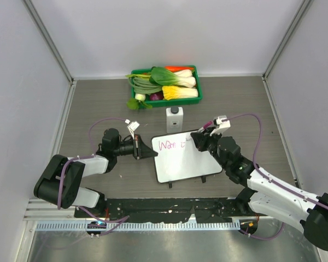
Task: Write a sentence on the whiteboard
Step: Write on the whiteboard at the whiteboard stand.
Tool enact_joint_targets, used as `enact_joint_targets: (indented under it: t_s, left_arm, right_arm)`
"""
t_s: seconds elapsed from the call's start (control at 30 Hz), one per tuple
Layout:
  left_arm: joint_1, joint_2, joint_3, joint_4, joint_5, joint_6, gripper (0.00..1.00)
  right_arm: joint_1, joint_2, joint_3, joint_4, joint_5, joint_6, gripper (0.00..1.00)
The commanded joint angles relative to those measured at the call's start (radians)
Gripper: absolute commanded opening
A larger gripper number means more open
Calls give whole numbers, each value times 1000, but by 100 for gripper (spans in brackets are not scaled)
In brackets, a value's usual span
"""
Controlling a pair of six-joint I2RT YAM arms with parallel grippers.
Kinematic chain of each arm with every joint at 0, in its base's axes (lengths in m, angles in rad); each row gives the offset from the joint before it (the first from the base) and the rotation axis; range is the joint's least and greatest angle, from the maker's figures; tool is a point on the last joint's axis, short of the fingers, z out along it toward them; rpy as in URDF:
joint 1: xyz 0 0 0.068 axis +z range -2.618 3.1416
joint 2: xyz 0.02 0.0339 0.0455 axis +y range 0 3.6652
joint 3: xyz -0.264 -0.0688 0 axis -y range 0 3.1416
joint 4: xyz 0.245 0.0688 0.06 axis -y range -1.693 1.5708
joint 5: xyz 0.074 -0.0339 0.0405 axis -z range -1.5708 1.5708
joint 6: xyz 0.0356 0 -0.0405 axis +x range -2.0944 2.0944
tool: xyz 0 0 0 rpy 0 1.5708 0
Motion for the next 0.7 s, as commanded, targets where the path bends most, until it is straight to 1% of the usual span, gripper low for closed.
enact_joint_targets:
  t_s: [0.0,0.3,0.47,0.67]
  left_arm:
    - [-9,0,20,-16,-26,61,0]
    - [-11,4,20,-16,-27,61,0]
    - [-9,4,22,-16,-29,61,0]
    - [-11,6,22,-16,-29,61,0]
  right_arm:
    - [0,-18,-33,-36,7,24,1]
    - [1,-56,-86,-79,-21,61,1]
    - [1,-56,-108,-66,-24,67,1]
    - [0,-42,-71,-51,13,53,1]
